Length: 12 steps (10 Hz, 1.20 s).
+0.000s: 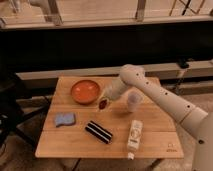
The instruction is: Place the pepper on the white sponge
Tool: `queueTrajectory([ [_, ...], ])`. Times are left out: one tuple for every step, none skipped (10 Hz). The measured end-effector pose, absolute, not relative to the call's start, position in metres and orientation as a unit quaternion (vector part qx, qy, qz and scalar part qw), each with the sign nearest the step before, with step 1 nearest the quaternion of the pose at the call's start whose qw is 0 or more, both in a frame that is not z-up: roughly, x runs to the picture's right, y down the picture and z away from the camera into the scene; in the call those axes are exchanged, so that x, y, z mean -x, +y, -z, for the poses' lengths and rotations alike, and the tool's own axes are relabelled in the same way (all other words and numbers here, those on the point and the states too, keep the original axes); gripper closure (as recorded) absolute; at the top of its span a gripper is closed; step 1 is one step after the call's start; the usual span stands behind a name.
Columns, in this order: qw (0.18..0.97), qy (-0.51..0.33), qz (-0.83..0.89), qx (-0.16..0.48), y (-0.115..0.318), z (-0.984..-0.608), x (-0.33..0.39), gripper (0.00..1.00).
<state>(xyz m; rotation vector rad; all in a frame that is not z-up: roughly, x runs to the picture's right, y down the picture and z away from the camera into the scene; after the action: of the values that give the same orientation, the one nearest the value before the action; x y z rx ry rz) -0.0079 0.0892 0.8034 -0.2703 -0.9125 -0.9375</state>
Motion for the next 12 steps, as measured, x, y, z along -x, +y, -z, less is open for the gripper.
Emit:
queueTrajectory([
  [0.78,-0.426,0.441,0.123,0.092,-0.801,0.012,1.0],
  [0.772,-0.433,0.449,0.121,0.097,-0.799,0.021,1.0],
  [0.766,-0.441,0.453,0.118,0.1,-0.798,0.03,1.0],
  [0.763,-0.446,0.453,0.116,0.103,-0.796,0.034,1.0],
  [0.76,-0.452,0.452,0.114,0.105,-0.795,0.037,1.0],
  [0.758,-0.458,0.45,0.112,0.107,-0.793,0.041,1.0],
  [0.755,-0.466,0.448,0.112,0.11,-0.792,0.047,1.0],
  [0.751,-0.472,0.448,0.113,0.112,-0.79,0.051,1.0],
  [0.746,-0.48,0.447,0.113,0.116,-0.787,0.056,1.0],
  [0.741,-0.488,0.448,0.112,0.122,-0.782,0.062,1.0],
  [0.737,-0.494,0.449,0.111,0.128,-0.778,0.068,1.0],
  [0.732,-0.499,0.451,0.108,0.132,-0.776,0.076,1.0],
])
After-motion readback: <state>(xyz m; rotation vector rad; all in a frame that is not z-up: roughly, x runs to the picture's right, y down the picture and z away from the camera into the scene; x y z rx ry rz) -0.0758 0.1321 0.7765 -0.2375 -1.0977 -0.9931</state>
